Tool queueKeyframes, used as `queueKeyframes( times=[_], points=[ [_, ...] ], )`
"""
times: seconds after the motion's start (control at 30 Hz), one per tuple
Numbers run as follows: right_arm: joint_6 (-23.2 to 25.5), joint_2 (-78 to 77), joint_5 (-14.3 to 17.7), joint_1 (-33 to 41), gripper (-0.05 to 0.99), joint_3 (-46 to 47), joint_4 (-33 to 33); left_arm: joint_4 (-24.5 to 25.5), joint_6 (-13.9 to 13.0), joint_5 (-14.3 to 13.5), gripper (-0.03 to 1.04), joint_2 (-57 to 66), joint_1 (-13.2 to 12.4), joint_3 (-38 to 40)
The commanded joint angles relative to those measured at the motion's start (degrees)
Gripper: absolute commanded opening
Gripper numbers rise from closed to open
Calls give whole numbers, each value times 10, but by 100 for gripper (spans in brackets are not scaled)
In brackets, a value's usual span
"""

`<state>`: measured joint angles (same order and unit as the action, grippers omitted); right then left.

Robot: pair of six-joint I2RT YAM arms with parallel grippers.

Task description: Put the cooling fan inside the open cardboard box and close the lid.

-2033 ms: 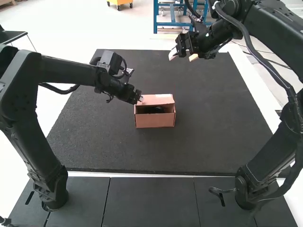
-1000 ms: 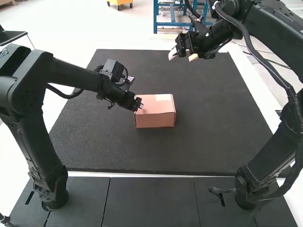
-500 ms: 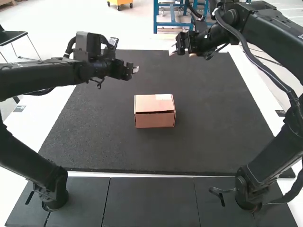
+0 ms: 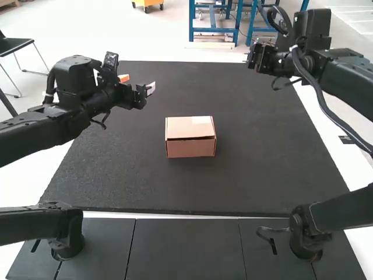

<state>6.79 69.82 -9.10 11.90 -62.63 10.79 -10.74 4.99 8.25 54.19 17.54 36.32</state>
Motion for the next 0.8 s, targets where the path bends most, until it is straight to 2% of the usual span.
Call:
queueKeyframes(
  times=[0.0,0.1,0.27,0.3,0.47,0.53,0.57,0.67,0.7,0.77],
  points=[
    [17,-32,9,-27,91,59,-31,-10,-17,-39,97,-43,-17,-41],
    [17,-64,10,-42,91,126,-81,-22,-16,-39,97,-80,-48,-83],
    [15,-118,22,-47,91,226,-163,-24,-2,-27,97,-148,-122,-141],
    [13,-129,24,-47,91,249,-186,-24,3,-11,97,-163,-136,-154],
    [11,-177,46,-49,91,354,-276,-52,12,34,97,-248,-196,-246],
    [9,-200,56,-50,91,386,-295,-64,36,62,97,-288,-214,-274],
    [8,-213,65,-50,91,402,-302,-70,36,71,97,-307,-225,-281],
    [-3,-248,61,-55,91,455,-336,-45,40,102,97,-354,-248,-302],
    [-7,-259,59,-57,91,473,-342,-42,42,121,97,-369,-256,-307],
    [-14,-280,54,-63,91,502,-357,-41,41,129,97,-394,-271,-317]
  ],
)
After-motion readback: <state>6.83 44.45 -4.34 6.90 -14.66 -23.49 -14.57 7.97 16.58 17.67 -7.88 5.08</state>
